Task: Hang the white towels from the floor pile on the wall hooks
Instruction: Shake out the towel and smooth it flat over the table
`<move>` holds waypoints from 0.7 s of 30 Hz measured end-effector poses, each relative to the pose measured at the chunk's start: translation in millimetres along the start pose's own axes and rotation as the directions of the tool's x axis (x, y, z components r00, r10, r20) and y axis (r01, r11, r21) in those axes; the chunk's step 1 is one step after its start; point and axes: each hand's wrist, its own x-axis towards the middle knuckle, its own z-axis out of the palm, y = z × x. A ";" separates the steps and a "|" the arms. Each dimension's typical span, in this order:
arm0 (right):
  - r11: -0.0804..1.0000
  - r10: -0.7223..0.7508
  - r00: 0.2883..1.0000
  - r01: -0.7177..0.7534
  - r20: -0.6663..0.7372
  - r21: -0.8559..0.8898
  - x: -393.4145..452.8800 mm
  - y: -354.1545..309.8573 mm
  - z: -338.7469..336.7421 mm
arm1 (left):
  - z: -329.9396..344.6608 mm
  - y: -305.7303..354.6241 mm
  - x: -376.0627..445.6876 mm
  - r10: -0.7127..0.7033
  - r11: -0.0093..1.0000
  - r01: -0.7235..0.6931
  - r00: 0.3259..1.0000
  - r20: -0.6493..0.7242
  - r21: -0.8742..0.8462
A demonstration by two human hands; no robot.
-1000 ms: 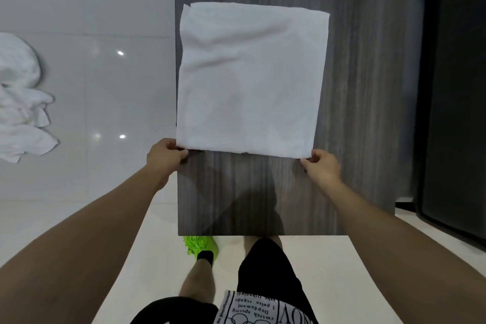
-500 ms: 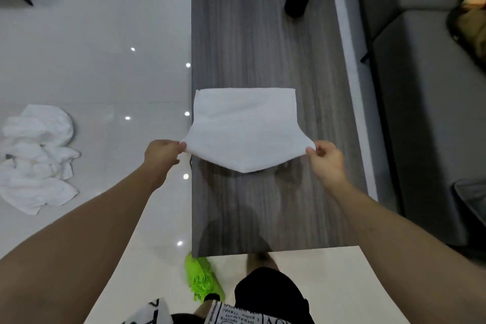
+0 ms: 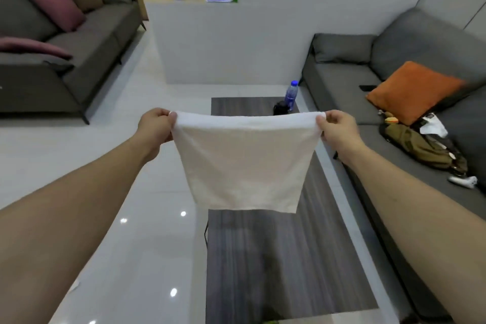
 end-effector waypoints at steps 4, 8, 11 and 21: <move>0.996 -0.055 0.998 0.055 0.008 0.069 -9.4 -61.9 3.1 | -43.2 39.9 -16.5 0.065 0.996 -0.071 0.992 -0.105 -0.053; 0.982 -0.096 0.994 0.085 0.059 0.166 -11.4 -113.2 28.0 | -92.2 61.8 -41.1 0.127 0.987 -0.147 0.962 -0.241 -0.067; 0.959 -0.175 0.971 0.130 0.165 0.252 -12.6 -152.1 54.0 | -136.4 69.7 -63.9 0.150 0.982 -0.179 0.934 -0.325 -0.061; 0.843 -0.534 0.549 0.408 0.643 0.351 -78.9 -271.7 165.8 | -279.2 62.5 -211.1 0.139 0.985 -0.168 0.639 -0.756 0.039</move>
